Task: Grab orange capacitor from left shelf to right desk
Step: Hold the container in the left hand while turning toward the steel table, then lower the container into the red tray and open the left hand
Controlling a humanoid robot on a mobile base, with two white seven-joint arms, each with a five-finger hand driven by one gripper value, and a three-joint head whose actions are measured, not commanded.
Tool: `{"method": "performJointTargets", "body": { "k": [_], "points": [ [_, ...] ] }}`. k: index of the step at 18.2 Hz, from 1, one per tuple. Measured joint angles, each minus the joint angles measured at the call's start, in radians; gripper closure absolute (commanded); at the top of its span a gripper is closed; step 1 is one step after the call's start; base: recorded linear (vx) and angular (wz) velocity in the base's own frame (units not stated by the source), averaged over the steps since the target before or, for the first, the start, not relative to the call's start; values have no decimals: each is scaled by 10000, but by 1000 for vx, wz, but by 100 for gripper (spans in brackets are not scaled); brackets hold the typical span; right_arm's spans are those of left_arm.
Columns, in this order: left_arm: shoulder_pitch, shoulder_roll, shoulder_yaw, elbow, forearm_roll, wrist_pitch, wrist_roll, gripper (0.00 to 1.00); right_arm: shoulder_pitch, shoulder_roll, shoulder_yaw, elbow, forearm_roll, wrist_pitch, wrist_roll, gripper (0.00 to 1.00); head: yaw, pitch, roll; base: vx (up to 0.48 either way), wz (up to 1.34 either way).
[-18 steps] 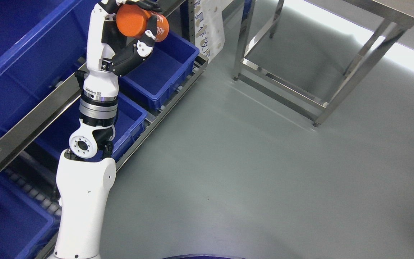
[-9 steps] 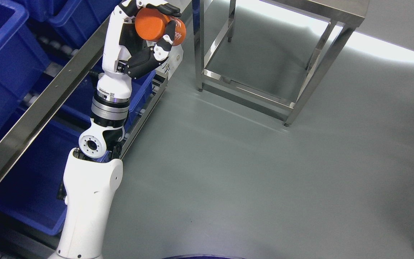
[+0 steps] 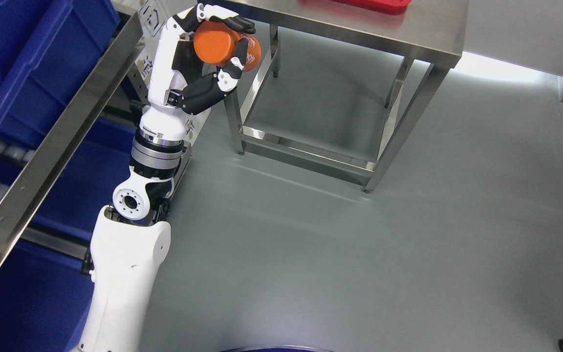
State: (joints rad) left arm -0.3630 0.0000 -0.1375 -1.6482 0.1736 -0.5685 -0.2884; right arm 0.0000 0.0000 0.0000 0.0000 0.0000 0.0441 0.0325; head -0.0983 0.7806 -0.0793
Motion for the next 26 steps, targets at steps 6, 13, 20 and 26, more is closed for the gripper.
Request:
{"method": "performJointTargets", "body": {
  "k": [6,13,20,26],
  "points": [
    [-61,0,-526,-3,-3,161,9,97,0,0,0,0,0,0,0,0,0,0,0,364,-256],
    [-189,0,-890,-6,-3,544,8,97,-1,0,0,0,0,0,0,0,0,0,0,373,-181],
    [-622,0,-1075,224,-13,1600,286,97,-1,0,0,0,0,17,0,0,0,0,0,299,-91],
    [-876,0,-1148,469,1,1954,331,96,-1,0,0,0,0,28,0,0,0,0,0,180,-54]
  ]
}}
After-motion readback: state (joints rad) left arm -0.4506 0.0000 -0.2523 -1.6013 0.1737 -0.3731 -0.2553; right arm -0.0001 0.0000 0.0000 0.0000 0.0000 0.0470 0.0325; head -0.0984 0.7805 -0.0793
